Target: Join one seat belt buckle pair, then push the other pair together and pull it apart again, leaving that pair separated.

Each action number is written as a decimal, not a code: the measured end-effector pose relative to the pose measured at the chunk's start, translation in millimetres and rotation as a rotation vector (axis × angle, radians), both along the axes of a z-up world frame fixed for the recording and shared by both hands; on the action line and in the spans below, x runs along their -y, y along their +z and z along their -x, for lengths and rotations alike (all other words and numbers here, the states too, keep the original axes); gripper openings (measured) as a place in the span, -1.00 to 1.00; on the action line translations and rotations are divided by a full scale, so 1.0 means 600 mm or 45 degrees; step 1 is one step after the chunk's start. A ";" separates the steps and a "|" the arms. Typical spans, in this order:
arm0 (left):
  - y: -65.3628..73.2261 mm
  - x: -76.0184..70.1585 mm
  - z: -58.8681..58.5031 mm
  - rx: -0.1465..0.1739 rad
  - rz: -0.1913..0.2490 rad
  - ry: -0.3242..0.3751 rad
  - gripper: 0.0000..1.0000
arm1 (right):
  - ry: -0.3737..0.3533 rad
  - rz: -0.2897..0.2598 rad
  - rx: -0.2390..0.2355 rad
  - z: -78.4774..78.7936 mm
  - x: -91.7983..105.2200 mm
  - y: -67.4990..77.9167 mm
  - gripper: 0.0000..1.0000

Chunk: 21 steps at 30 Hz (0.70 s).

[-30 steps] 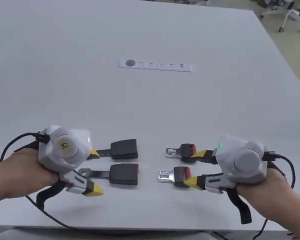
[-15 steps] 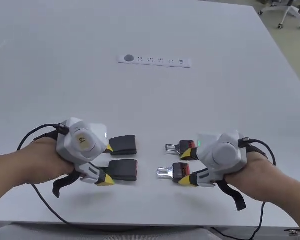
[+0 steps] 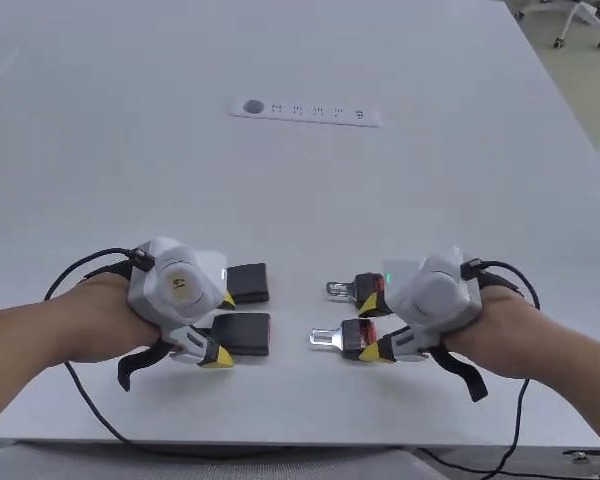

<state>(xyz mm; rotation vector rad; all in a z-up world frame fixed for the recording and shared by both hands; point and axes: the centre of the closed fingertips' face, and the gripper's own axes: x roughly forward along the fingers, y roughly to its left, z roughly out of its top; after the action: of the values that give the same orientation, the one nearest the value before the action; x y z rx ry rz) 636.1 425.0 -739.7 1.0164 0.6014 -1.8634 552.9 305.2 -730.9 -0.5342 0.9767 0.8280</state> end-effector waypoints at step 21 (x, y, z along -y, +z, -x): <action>-0.008 0.004 0.011 0.046 -0.052 -0.063 -0.31 | 0.076 -0.005 -0.073 0.000 -0.001 -0.017 -0.38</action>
<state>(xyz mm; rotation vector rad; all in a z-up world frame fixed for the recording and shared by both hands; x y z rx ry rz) 629.6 422.4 -744.2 1.0982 0.6000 -1.8788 552.7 305.6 -741.1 -0.5407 1.0158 0.9026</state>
